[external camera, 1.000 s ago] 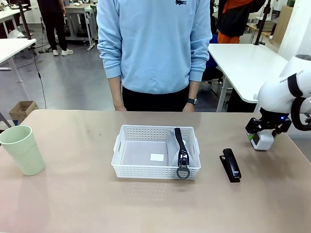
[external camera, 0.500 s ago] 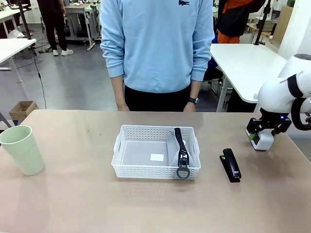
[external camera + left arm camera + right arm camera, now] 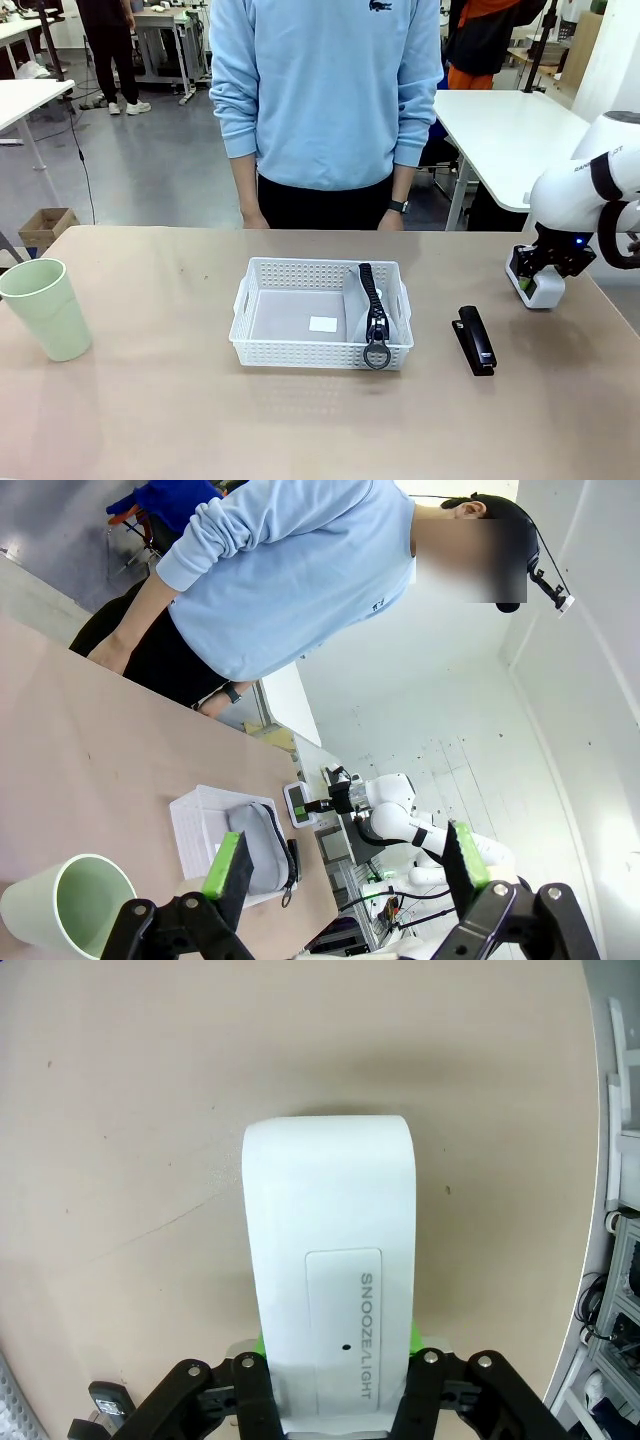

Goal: Efficiently arrange items inside the basket to fit them all.
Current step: Pick up the Digital clock and place it inside the Organizing basket.

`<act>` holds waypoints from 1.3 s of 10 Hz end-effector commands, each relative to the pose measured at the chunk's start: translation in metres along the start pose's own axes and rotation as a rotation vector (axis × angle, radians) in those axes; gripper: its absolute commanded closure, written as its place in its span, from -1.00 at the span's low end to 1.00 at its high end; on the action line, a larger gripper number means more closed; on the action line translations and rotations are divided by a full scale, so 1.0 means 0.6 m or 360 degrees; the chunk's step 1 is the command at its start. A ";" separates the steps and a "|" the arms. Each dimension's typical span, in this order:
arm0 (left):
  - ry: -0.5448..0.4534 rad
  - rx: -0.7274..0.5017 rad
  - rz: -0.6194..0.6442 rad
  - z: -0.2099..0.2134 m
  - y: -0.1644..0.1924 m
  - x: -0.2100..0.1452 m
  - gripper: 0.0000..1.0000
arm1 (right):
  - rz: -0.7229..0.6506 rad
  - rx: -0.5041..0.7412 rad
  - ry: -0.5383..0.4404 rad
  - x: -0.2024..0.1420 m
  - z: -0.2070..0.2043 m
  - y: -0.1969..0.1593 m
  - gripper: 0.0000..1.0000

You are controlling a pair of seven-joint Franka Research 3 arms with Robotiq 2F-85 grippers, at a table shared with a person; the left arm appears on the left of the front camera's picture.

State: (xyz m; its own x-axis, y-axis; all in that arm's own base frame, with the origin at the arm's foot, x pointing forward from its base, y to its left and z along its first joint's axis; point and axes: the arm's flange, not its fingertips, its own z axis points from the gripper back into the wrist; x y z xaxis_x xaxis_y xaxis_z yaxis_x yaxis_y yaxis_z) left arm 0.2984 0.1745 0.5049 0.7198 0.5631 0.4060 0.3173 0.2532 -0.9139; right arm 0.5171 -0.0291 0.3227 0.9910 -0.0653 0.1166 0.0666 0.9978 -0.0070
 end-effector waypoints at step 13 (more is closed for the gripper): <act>-0.0014 -0.0035 -0.0033 -0.001 -0.002 0.003 -1.00 | 0.0153 0.0381 -0.0173 -0.262 0.311 0.002 1.00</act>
State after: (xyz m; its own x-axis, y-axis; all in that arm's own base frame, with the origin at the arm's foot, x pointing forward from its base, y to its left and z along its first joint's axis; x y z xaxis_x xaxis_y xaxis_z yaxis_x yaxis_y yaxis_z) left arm 0.2980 0.1749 0.5055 0.7188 0.5634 0.4073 0.3185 0.2539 -0.9133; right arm 0.3352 -0.0039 0.4926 0.9801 0.0317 0.1962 -0.0605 0.9879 0.1425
